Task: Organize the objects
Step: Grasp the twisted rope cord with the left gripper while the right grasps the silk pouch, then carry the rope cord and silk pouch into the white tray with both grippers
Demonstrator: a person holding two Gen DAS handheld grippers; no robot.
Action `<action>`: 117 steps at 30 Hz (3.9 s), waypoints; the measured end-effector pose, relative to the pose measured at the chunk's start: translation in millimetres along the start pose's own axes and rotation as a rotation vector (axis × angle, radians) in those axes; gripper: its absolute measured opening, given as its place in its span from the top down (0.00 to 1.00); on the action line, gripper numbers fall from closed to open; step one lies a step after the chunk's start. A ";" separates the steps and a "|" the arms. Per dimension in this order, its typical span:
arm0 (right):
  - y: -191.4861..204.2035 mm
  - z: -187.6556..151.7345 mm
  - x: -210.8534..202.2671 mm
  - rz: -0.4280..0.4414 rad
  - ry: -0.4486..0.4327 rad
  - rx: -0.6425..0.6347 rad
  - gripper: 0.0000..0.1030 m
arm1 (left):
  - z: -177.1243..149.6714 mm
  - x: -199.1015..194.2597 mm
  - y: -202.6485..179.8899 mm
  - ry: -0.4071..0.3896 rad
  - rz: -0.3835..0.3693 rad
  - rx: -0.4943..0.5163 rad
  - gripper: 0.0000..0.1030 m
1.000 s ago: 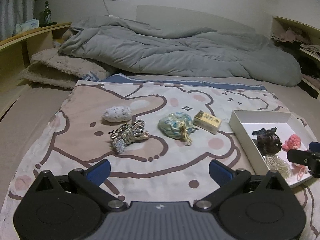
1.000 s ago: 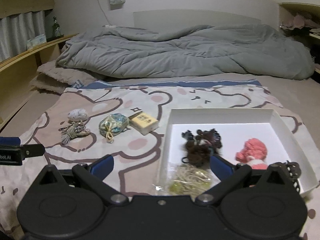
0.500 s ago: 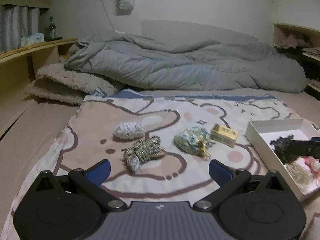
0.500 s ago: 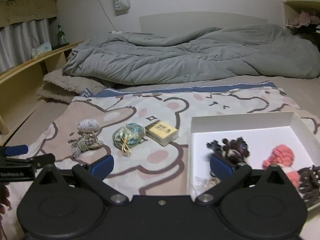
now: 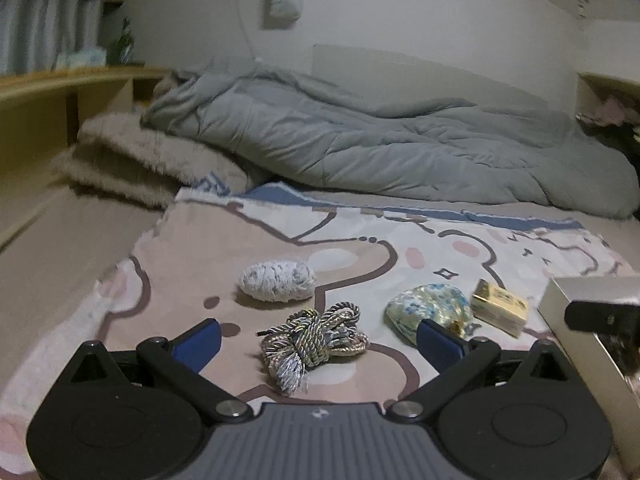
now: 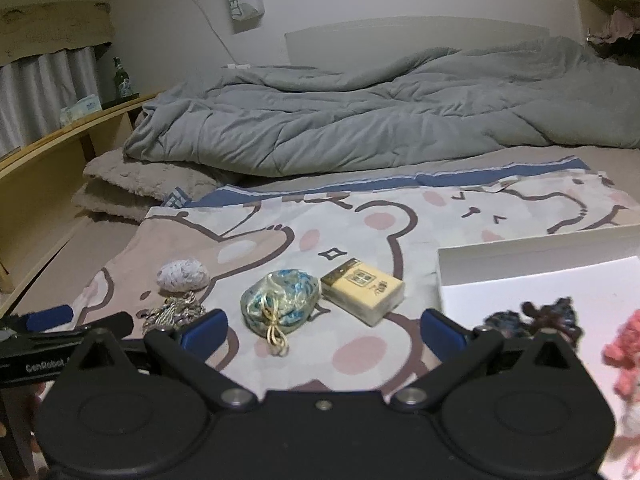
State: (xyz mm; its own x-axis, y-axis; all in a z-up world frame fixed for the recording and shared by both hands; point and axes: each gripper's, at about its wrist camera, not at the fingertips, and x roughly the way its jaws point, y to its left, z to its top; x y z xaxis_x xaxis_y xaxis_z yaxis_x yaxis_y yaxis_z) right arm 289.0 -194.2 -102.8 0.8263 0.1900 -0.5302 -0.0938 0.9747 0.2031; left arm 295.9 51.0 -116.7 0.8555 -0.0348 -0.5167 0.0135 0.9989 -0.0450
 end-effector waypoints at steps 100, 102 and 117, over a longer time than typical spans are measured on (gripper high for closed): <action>18.1 -100.5 4.4 0.097 0.117 -0.264 0.18 | -59.0 14.0 -26.4 0.277 -0.243 0.190 0.60; 18.8 -99.9 2.5 0.098 0.111 -0.262 0.18 | -57.6 10.1 -25.1 0.269 -0.223 0.158 0.60; -0.9 -63.5 -53.6 0.098 0.046 -0.161 0.18 | -28.3 -54.5 -27.3 0.145 -0.181 0.048 0.62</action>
State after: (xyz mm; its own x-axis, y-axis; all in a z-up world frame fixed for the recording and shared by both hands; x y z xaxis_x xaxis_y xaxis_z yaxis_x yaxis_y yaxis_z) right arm 209.6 -197.8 -126.8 0.7831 0.2862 -0.5521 -0.2628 0.9569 0.1233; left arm 234.2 24.8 -111.5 0.7534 -0.2140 -0.6218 0.1871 0.9762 -0.1093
